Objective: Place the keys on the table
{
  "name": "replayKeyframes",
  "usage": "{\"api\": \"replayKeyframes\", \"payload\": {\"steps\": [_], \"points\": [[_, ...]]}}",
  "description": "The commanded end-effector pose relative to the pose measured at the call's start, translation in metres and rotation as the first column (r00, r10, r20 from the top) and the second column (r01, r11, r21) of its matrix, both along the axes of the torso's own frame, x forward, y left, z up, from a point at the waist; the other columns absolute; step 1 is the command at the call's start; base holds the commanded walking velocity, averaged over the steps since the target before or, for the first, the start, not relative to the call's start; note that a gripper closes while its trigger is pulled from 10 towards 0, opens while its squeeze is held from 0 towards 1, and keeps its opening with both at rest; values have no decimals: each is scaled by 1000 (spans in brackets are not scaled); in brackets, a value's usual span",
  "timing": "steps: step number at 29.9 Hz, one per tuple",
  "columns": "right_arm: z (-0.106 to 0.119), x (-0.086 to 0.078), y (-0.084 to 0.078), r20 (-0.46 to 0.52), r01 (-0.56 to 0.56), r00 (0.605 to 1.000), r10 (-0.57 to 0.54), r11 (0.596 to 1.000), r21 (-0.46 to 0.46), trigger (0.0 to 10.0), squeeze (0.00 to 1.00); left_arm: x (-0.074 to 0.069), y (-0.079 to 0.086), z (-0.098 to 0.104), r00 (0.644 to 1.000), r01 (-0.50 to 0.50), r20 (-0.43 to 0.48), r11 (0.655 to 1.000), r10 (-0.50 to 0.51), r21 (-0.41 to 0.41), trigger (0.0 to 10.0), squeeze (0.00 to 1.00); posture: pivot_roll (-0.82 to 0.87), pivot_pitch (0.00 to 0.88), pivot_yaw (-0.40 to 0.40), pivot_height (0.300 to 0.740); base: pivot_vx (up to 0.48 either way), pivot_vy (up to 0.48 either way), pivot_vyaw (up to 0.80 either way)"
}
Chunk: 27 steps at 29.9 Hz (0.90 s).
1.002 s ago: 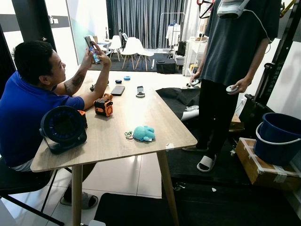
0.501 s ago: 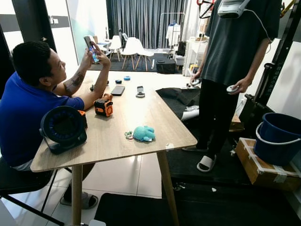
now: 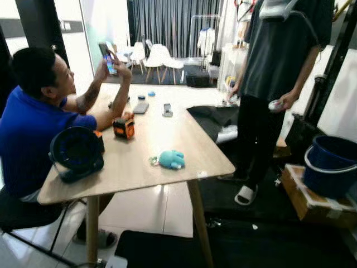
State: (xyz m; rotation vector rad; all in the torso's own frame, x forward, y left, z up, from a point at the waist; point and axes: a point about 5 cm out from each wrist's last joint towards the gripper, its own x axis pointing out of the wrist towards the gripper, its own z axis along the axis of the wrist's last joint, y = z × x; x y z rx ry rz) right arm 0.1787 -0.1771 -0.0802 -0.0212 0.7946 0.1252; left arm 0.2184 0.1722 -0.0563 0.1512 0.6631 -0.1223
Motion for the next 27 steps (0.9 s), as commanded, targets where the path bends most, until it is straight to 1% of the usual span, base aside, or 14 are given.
{"api": "replayKeyframes", "payload": {"steps": [1,8,10,16,18,21,23,25,27], "points": [[0,2,4,-1,-19,1000,19,1000,3,10000,0,-6,3,-4,1000,-3,-29,1000,4,11,10000,0,95,6,-1,740,0,0,800],[0,2,4,-2,-16,1000,16,1000,2,10000,0,-8,2,-5,1000,-2,-31,1000,3,10,10000,0,89,14,-1,740,0,0,800],[-1,-1,3,-9,48,999,-47,998,32,10000,0,-9,3,-6,999,-2,-34,1000,3,8,10000,0,87,15,0,740,0,0,0],[-2,-4,1,-7,23,1000,-23,1000,17,10000,0,-12,3,-7,999,6,-34,1000,-6,0,10000,0,85,25,-5,740,0,0,0],[-2,-5,-1,-10,27,1000,-27,1000,13,10000,0,-13,4,-7,999,-22,-32,1000,21,-16,10000,0,84,46,-6,740,0,0,0],[-2,-6,-2,-11,15,1000,-14,1000,8,10000,0,-14,4,-7,1000,6,-26,1000,-6,-6,10000,0,84,39,-11,740,0,0,0],[-2,-6,-3,-8,22,1000,-21,1000,9,10000,0,-13,5,-6,1000,-27,-17,999,27,-23,10000,0,84,52,-10,740,0,0,0],[-2,-7,-3,-12,15,1000,-15,1000,7,10000,0,-14,5,-6,999,-32,-20,999,32,-30,10000,0,83,55,-10,740,0,0,0],[-2,-6,-4,-10,12,1000,-12,1000,6,10000,0,-14,3,-7,1000,3,-22,1000,-4,-18,10000,0,84,48,-13,740,0,0,0]]}}
